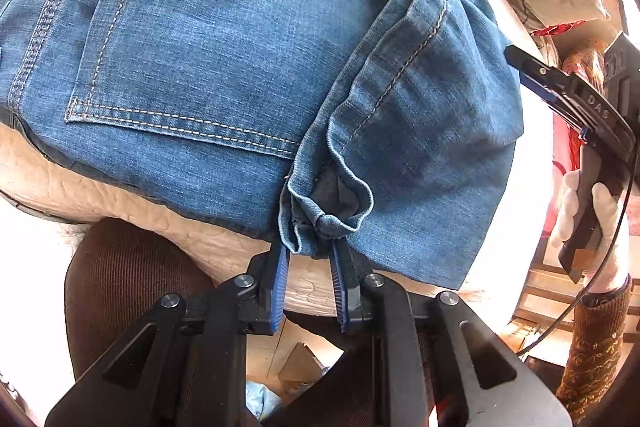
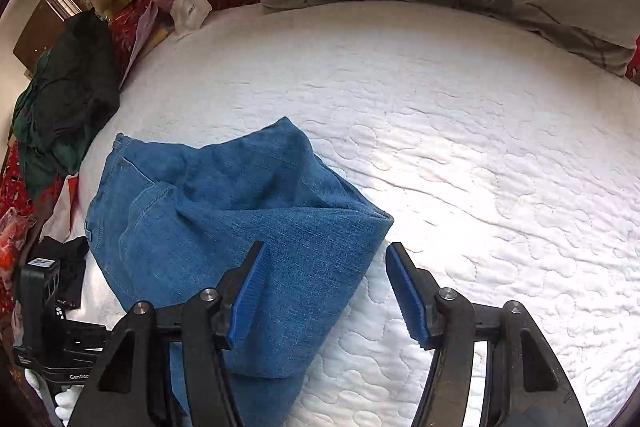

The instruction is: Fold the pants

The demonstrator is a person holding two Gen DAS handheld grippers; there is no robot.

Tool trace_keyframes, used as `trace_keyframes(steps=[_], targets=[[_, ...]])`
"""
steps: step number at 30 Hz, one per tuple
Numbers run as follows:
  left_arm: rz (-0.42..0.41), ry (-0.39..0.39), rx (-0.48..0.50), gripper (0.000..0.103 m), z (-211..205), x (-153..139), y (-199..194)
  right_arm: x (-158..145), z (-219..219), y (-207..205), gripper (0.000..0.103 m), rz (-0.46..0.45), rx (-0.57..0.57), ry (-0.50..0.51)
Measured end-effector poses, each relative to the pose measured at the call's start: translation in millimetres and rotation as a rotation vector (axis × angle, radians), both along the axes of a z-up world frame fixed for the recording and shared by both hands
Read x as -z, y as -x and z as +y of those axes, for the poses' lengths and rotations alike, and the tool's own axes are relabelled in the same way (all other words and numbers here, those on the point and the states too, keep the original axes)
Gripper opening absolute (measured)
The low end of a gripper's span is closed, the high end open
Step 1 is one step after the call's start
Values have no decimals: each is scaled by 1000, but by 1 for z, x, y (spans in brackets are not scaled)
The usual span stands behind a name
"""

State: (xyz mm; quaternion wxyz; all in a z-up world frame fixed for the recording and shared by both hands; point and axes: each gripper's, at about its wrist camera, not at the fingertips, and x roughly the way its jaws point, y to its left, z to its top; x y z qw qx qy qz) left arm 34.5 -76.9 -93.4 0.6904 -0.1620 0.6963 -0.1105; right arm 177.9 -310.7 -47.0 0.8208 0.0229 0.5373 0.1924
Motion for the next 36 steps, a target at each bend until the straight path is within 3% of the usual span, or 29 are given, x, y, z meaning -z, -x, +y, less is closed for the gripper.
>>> trace_keyframes(steps=[1, 4, 7, 11, 13, 16, 20, 22, 23, 24, 26, 28, 31, 34, 36], targets=[[1, -1, -1, 18, 0, -1, -1, 1, 3, -1, 20, -15, -10, 20], [5, -12, -3, 18, -2, 4, -6, 3, -6, -17, 17, -42, 46, 29], [19, -10, -8, 18, -2, 4, -5, 10, -24, -35, 18, 25, 126, -33], [27, 105, 19, 17, -7, -13, 10, -11, -35, -27, 28, 31, 71, -166], [13, 163, 70, 18, -23, -22, 18, -17, -38, -19, 45, 24, 68, -154], [34, 198, 131, 18, -53, -15, 20, -18, -42, -11, 49, 38, 67, -150], [115, 200, 145, 18, -83, 15, 17, -11, -37, -5, 50, 57, 73, -178], [160, 162, 139, 18, -93, 34, 15, -2, -26, -7, 47, 34, 69, -108], [206, 167, 135, 18, -96, 47, 15, 2, -18, -10, 35, 14, 60, -68], [262, 166, 129, 17, -97, 60, 16, 6, -15, -13, 30, 12, 66, -44], [340, 220, 95, 17, -86, 71, 21, 12, -14, -22, 35, 45, 99, 0], [285, 253, 133, 17, -75, 53, 23, -7, -11, -19, 36, -28, 92, 11], [100, 270, 165, 17, -51, 5, 24, -37, 7, -8, 41, -93, -50, -81], [-41, 255, 90, 18, -24, -22, 9, -39, 46, -1, 42, -56, -189, -150], [-56, 223, 5, 18, -3, -17, -6, -26, 75, 0, 40, -31, -241, -161]])
